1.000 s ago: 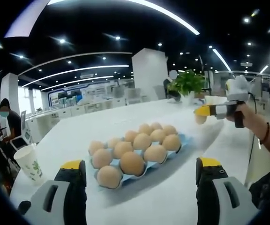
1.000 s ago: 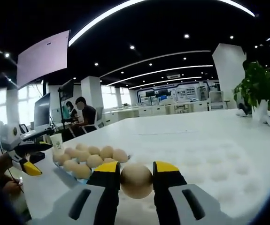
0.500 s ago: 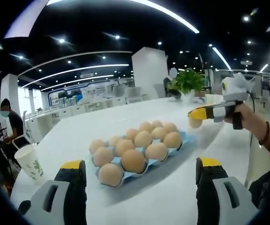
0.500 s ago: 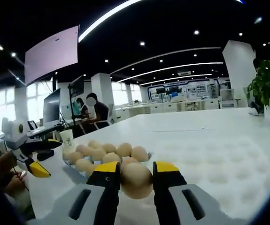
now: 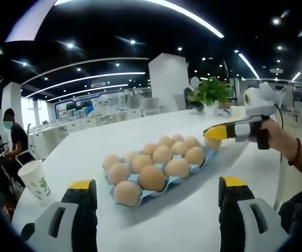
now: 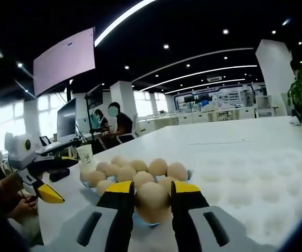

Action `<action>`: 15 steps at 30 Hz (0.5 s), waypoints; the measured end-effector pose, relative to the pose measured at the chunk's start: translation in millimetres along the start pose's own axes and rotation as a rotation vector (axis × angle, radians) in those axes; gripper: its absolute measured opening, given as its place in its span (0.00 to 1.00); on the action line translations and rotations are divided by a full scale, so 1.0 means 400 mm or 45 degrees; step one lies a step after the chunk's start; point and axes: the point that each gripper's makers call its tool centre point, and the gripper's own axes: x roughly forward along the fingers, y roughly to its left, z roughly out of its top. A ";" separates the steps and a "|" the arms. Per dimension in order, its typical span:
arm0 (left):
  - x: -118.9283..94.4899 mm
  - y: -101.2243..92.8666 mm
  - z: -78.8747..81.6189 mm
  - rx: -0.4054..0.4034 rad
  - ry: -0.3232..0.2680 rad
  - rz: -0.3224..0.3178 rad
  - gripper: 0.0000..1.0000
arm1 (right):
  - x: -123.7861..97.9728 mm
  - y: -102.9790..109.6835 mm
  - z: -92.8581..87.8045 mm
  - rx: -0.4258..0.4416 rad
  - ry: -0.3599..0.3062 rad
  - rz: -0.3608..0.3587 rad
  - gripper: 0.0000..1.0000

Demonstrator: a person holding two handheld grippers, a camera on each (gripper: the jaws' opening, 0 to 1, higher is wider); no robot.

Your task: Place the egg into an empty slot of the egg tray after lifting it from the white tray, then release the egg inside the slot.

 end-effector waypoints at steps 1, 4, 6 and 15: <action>-0.001 0.002 -0.001 0.001 0.001 0.001 0.98 | 0.004 0.003 -0.004 -0.002 0.004 0.004 0.28; -0.002 0.006 -0.005 0.000 0.004 0.005 0.98 | 0.013 0.008 -0.013 -0.012 0.013 0.015 0.28; -0.004 0.006 -0.005 -0.003 -0.001 0.000 0.99 | 0.019 0.009 -0.020 -0.030 0.027 0.021 0.28; -0.001 0.005 -0.006 -0.009 -0.010 -0.005 0.99 | 0.021 0.003 -0.038 0.019 0.069 0.039 0.29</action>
